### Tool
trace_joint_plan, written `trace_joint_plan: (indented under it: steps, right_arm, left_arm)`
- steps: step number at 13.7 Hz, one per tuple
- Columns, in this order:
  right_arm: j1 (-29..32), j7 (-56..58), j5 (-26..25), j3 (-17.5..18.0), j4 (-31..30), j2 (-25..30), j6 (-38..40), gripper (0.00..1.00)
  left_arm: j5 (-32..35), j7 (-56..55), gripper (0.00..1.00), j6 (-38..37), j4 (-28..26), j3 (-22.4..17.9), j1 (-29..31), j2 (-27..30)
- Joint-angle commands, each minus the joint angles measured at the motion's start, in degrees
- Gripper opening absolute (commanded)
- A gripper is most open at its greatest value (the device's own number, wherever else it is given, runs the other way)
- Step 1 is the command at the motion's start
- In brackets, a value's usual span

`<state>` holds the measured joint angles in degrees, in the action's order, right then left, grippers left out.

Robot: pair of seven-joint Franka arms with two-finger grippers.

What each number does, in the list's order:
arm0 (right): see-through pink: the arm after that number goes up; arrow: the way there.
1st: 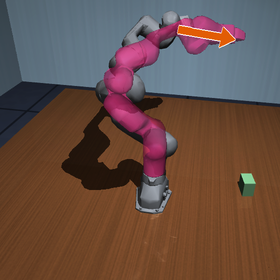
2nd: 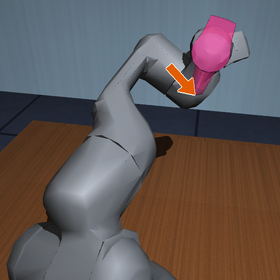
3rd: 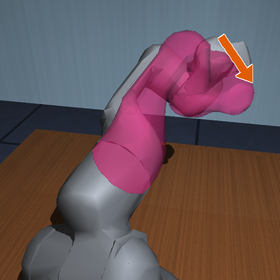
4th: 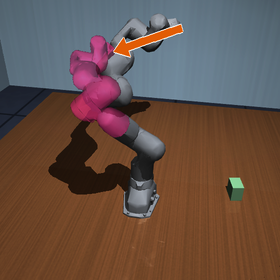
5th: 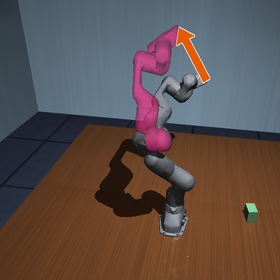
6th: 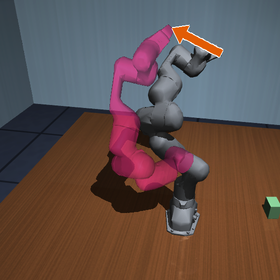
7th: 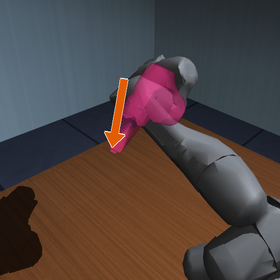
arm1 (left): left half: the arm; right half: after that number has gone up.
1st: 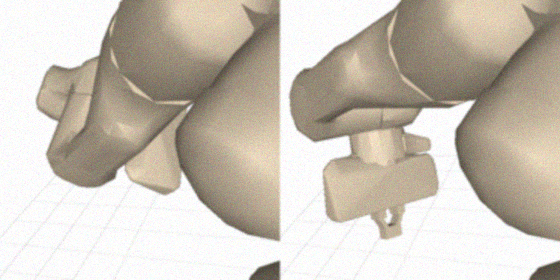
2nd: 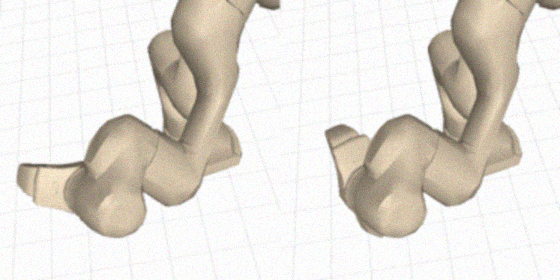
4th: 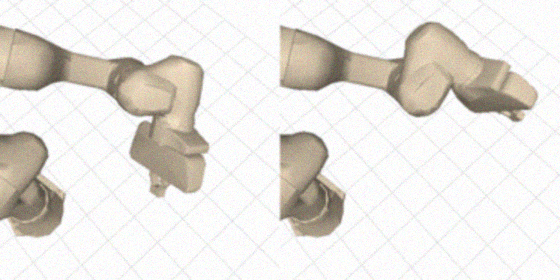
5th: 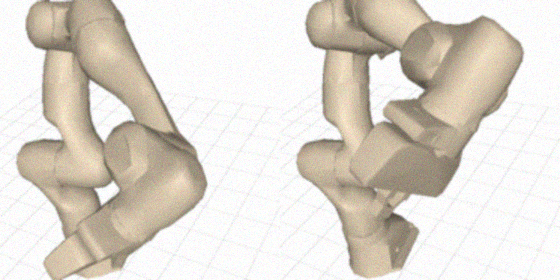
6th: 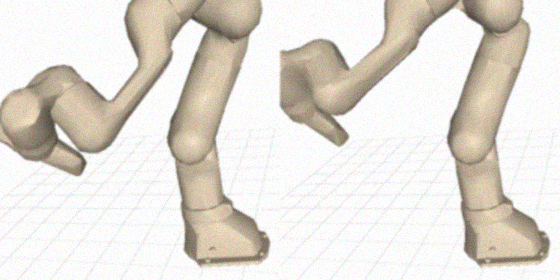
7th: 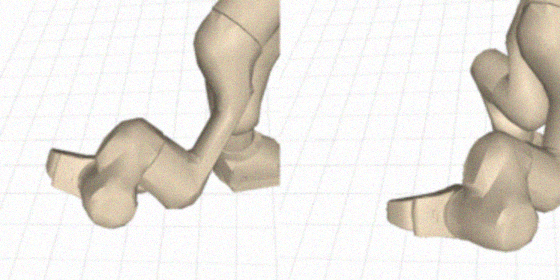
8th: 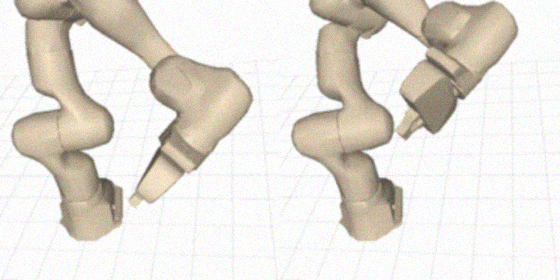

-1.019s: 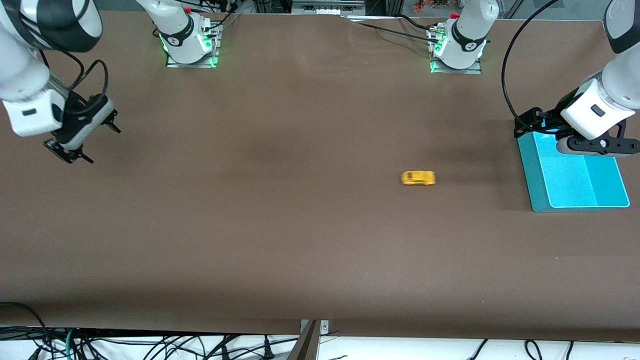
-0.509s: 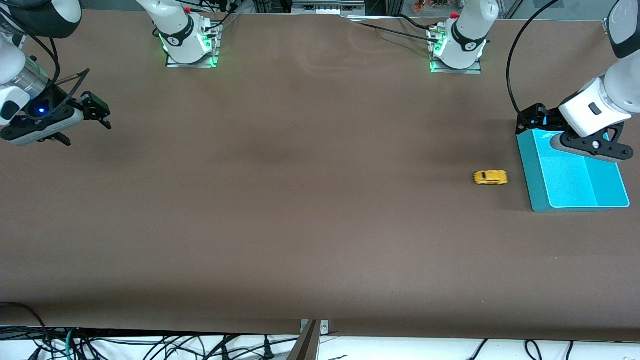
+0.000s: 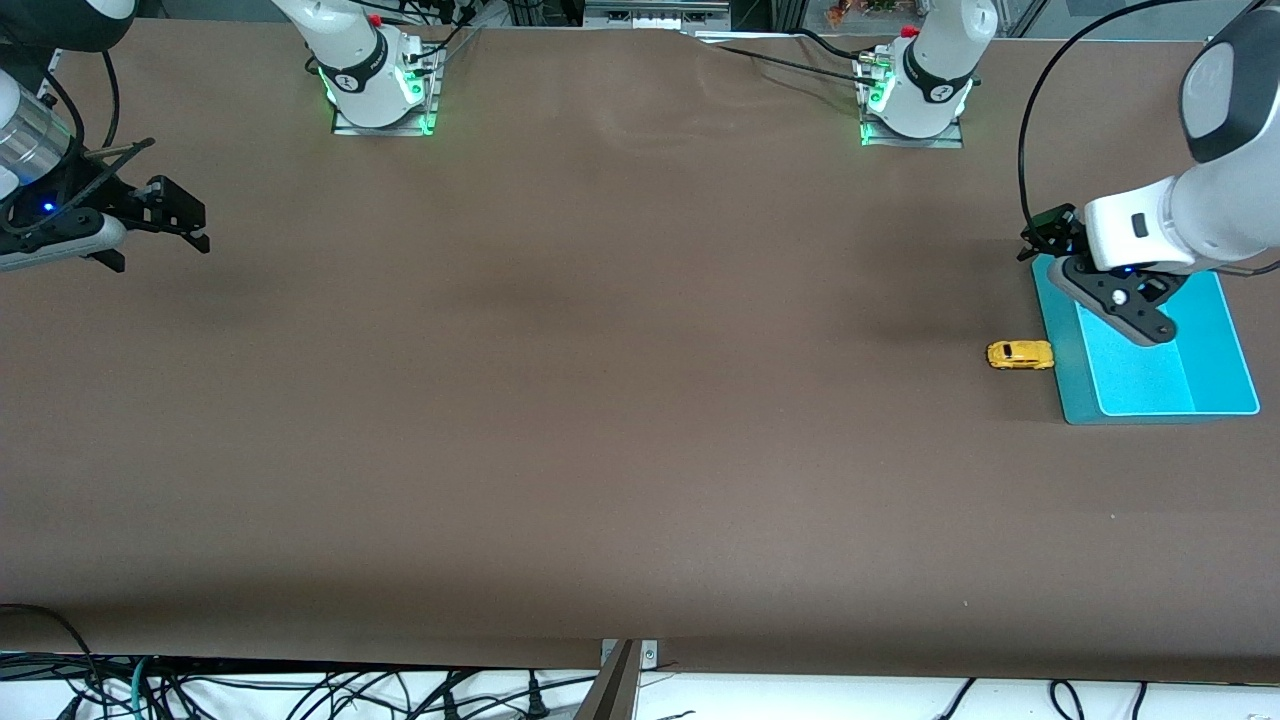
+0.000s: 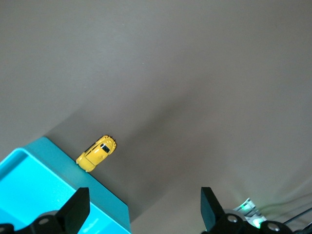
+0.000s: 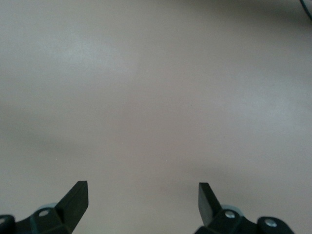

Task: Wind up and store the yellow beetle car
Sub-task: 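Lower the left gripper onto the car beside the cyan tray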

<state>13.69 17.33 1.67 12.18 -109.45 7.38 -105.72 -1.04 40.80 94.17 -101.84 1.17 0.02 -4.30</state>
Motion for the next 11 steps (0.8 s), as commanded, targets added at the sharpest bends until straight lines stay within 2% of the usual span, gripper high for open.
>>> trace_joint_plan:
  steps: [1, 4, 6, 8, 10, 11]
  right_arm:
    - [-0.8, -1.4, 1.0, -0.7, -0.1, 1.0, 1.7, 1.0]
    - [-0.9, -1.2, 1.0, -2.2, 0.0, 0.8, 1.7, 1.0]
    - [-0.9, -1.3, 1.4, -2.8, -0.1, 0.6, 1.7, 1.0]
    - [-0.9, -1.4, 1.4, -2.8, -0.1, 0.6, 1.7, 1.0]
    - [-0.9, -1.4, 1.4, -3.1, -0.1, 0.4, 1.7, 1.0]
    - [-0.9, -1.4, 1.4, -3.1, -0.1, 0.4, 1.7, 1.0]
  left_arm:
    - [-0.2, 11.0, 1.0, 4.0, -6.0, 0.1, 1.2, 1.1]
    - [3.2, 19.1, 1.0, 11.3, -14.2, 0.4, 1.1, 1.2]
    - [6.5, 22.5, 1.0, 20.3, -20.1, 0.6, 1.3, 1.2]
    - [6.8, 28.3, 1.0, 28.2, -24.2, 0.5, 2.1, 0.4]
    - [7.8, 33.2, 1.0, 34.1, -28.1, 0.4, 3.4, -3.0]
    - [9.5, 34.9, 1.0, 35.8, -28.2, 0.4, 5.4, -6.1]
